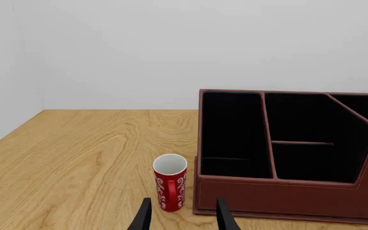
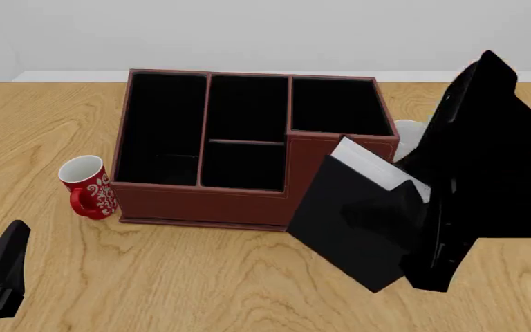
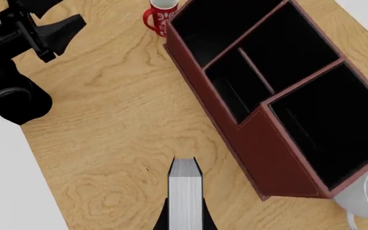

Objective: Pick up the book and place it in the right compartment of the caddy.

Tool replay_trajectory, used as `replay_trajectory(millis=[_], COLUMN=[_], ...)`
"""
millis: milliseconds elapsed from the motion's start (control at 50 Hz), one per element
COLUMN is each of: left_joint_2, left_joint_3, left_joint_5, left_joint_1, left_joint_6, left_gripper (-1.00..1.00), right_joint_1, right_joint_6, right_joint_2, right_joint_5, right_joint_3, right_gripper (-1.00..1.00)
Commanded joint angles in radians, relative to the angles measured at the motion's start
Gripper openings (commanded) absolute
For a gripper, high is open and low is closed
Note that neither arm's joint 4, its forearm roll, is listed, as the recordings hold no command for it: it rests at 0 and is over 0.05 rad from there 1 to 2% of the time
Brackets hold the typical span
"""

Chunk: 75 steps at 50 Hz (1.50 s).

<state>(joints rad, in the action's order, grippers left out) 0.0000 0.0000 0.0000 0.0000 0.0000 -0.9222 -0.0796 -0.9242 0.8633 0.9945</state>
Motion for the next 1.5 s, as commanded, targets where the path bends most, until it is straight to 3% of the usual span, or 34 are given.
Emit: replay_trajectory(millis=[20,340,900,1000,1200,1500], left_joint_2=[0.0,0.0,0.0,0.0,0.0,0.0], left_joint_3=[0.0,0.0,0.0,0.0,0.0,0.0], left_joint_5=[0.0,0.0,0.0,0.0,0.0,0.0], left_joint_1=[0.0,0.0,0.0,0.0,0.0,0.0], left_joint_6=[0.0,0.0,0.0,0.0,0.0,0.0], left_gripper=[1.0,1.0,1.0,1.0,1.0,1.0], right_joint_1=[0.037,0.066,0.138,0.158,0.187,0.234], right_joint_6=[-0.027,-0.075,-0.219,-0.259,-0.288,-0.327], right_joint_2=[0.004,-0.044,-0.183,-0.197,-0.243,-0.277], right_joint_5=[0.101,0.199,0.311,0.306,0.296,0.209], right_joint_3=[0.16,0.372,0.7,0.715,0.772,0.735], right_gripper=[-1.0,-1.0,-1.0,-1.0,-1.0,-1.0])
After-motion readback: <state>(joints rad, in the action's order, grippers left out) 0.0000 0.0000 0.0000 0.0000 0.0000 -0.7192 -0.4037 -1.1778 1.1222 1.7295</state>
